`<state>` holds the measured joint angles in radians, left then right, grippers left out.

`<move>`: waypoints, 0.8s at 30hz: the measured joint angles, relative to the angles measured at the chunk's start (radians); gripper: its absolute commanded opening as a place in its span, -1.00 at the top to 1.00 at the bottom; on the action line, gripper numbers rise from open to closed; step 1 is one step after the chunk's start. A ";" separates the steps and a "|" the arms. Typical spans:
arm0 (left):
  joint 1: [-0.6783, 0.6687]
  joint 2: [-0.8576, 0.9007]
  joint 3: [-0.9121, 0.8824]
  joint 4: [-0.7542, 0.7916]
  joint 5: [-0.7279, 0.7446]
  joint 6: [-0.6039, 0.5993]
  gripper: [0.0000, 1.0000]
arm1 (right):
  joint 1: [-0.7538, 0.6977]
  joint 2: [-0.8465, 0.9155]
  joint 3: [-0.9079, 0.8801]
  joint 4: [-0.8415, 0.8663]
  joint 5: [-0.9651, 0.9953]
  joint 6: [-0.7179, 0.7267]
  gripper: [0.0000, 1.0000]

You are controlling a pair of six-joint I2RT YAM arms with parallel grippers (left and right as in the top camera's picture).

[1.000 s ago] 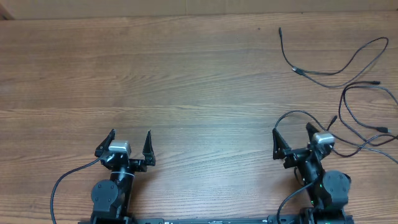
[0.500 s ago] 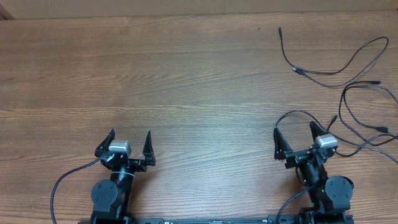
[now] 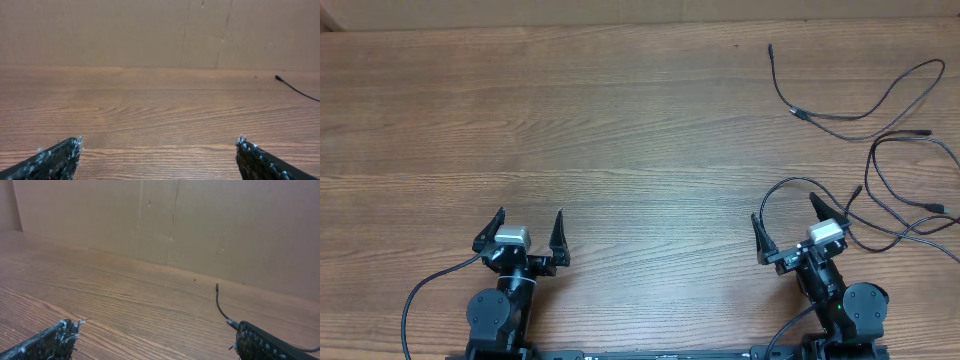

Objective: Untangle cables

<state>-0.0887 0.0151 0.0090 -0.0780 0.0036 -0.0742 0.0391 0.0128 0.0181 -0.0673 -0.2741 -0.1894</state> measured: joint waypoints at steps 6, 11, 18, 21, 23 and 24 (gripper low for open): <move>0.000 0.000 0.000 0.000 0.000 0.000 -0.99 | 0.000 0.000 0.000 0.000 -0.002 -0.013 -1.00; 0.000 0.000 0.000 0.000 0.000 0.000 -0.99 | 0.000 0.000 0.000 0.000 -0.007 -0.017 -1.00; 0.000 0.000 0.000 0.000 0.000 0.000 -0.99 | 0.000 0.000 0.000 0.000 -0.007 -0.018 -1.00; 0.000 0.000 0.000 0.000 0.000 0.000 -0.99 | 0.000 0.000 0.000 0.000 -0.007 -0.018 -1.00; 0.000 0.000 0.000 0.000 0.000 0.000 -1.00 | 0.000 0.000 0.000 0.000 -0.007 -0.018 -1.00; 0.000 0.000 0.000 0.000 0.000 0.000 -0.99 | 0.000 0.000 0.000 0.000 -0.007 -0.018 -1.00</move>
<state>-0.0887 0.0151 0.0090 -0.0780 0.0036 -0.0742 0.0391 0.0128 0.0181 -0.0669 -0.2813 -0.2077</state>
